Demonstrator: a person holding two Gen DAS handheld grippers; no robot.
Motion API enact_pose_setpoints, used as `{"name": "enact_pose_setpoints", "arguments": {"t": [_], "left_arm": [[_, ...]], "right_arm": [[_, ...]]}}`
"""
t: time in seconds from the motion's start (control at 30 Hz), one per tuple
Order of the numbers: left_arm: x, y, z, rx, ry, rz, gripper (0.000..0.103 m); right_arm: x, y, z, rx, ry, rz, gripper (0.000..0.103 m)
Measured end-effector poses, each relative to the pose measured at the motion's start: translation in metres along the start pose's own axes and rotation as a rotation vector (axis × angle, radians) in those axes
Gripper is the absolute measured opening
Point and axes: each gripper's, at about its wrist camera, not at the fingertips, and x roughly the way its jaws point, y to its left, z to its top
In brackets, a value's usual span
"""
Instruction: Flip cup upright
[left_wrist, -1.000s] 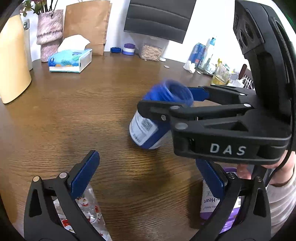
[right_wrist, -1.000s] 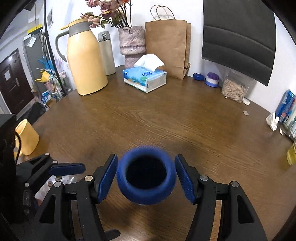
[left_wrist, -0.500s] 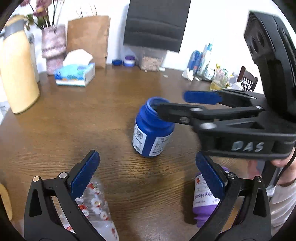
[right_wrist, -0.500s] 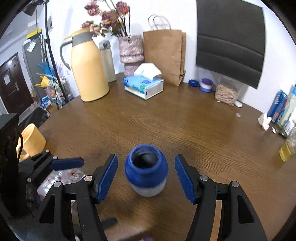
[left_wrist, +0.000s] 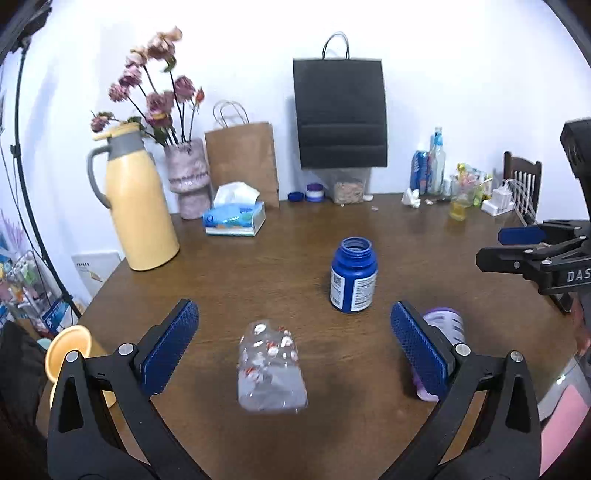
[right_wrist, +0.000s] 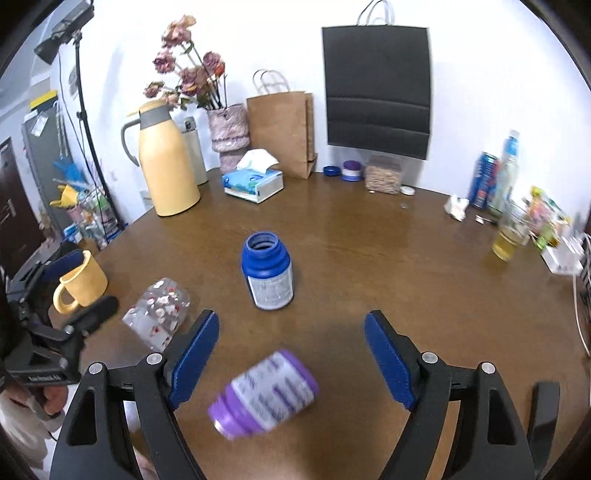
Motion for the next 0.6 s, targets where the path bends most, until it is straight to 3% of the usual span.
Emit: {"name": "enact_pose_setpoints", "arguments": {"t": [0.2, 0.33, 0.43, 0.53, 0.6], "left_arm": [[-0.031, 0.003, -0.007, -0.007, -0.043, 0.006, 0.103], [-0.053, 0.007, -0.017, -0.039, -0.081, 0.037, 0.103], [-0.075, 0.006, -0.032, -0.086, -0.109, 0.067, 0.103], [-0.097, 0.000, -0.050, -0.060, -0.166, 0.018, 0.103], [-0.110, -0.004, -0.066, -0.050, -0.180, 0.036, 0.103]], "right_arm": [[-0.028, 0.009, -0.016, 0.042, -0.060, -0.008, 0.085], [-0.047, 0.021, -0.041, 0.031, -0.141, -0.067, 0.085], [-0.062, 0.034, -0.073, 0.024, -0.182, -0.085, 0.085], [-0.084, 0.051, -0.109, 0.019, -0.258, -0.088, 0.085], [-0.099, 0.064, -0.135, -0.019, -0.294, -0.138, 0.085]]}}
